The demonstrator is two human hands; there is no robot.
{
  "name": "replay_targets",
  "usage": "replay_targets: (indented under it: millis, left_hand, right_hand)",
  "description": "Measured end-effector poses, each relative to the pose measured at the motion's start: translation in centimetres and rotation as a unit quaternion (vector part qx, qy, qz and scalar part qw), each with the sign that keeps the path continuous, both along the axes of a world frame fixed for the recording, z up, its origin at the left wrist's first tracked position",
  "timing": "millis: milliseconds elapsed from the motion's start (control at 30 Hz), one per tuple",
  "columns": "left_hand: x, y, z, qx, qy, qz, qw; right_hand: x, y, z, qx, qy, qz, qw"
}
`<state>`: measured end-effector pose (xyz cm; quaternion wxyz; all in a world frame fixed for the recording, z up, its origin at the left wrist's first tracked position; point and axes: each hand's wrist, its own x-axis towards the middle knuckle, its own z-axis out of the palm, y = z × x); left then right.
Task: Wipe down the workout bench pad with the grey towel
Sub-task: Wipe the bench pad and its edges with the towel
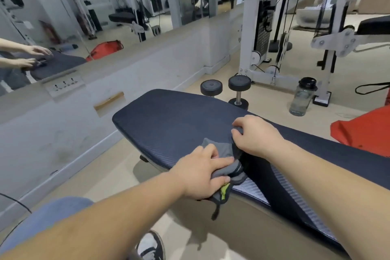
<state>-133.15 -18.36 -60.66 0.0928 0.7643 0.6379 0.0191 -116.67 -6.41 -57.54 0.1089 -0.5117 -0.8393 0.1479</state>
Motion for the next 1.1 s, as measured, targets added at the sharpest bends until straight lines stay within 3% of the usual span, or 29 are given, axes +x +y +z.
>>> replay_targets:
  millis: [100, 167, 233, 300, 367, 467, 533, 600, 667, 733, 800, 867, 967, 1033, 1100]
  left_hand:
    - [-5.9, 1.2, -0.4, 0.010, 0.033, 0.016, 0.999]
    - [-9.7, 1.9, -0.8, 0.002, 0.053, 0.156, 0.986]
    - [-11.8, 2.2, -1.0, -0.006, 0.034, 0.320, 0.947]
    - [-10.8, 2.0, -1.1, 0.003, 0.045, 0.389, 0.920]
    - [-7.7, 1.2, -1.1, 0.029, 0.054, 0.341, 0.938]
    - [-6.7, 0.3, -0.2, 0.038, 0.025, 0.107, 0.993]
    - [-9.6, 1.8, 0.4, 0.002, 0.007, 0.017, 1.000]
    - [-11.8, 3.8, 0.0, -0.015, 0.051, 0.062, 0.997]
    - [-11.1, 6.1, -0.5, -0.007, 0.076, 0.219, 0.973]
    - [-7.7, 8.0, -0.6, 0.003, 0.087, 0.292, 0.952]
    - [-3.7, 8.8, -0.7, 0.019, 0.072, 0.228, 0.971]
    - [-0.9, 9.1, -0.6, 0.028, 0.049, 0.082, 0.995]
    - [-1.4, 12.2, -0.2, 0.037, 0.034, -0.099, 0.994]
    - [-3.0, 15.7, -0.3, 0.029, 0.080, -0.074, 0.994]
    - [-3.9, 19.2, -0.1, 0.006, 0.116, 0.069, 0.991]
  right_hand:
    - [-2.0, 0.3, -0.3, -0.014, 0.048, -0.017, 0.999]
    - [-3.2, 0.4, -0.6, -0.015, 0.040, -0.010, 0.999]
    - [-4.5, 0.5, -0.7, -0.011, 0.038, -0.005, 0.999]
    - [-5.7, 0.9, -0.5, -0.009, 0.052, -0.007, 0.999]
    - [-6.7, 1.5, -0.5, -0.005, 0.057, -0.007, 0.998]
    - [-7.8, 2.8, -0.6, 0.002, 0.069, -0.018, 0.997]
    - [-8.0, 3.5, -0.8, 0.004, 0.078, -0.042, 0.996]
    - [-7.7, 4.2, -1.1, 0.008, 0.074, -0.076, 0.994]
    - [-6.9, 5.1, -1.3, 0.005, 0.063, -0.116, 0.991]
    - [-5.6, 6.1, -1.5, -0.001, 0.052, -0.155, 0.987]
    - [-4.3, 7.2, -1.9, -0.017, 0.047, -0.187, 0.981]
    - [-3.1, 8.2, -2.3, -0.050, 0.064, -0.216, 0.973]
    - [-1.3, 9.5, -3.0, -0.071, 0.088, -0.230, 0.967]
    - [-0.6, 9.9, -3.2, -0.068, 0.095, -0.231, 0.966]
    - [-0.1, 10.1, -3.4, -0.069, 0.110, -0.231, 0.964]
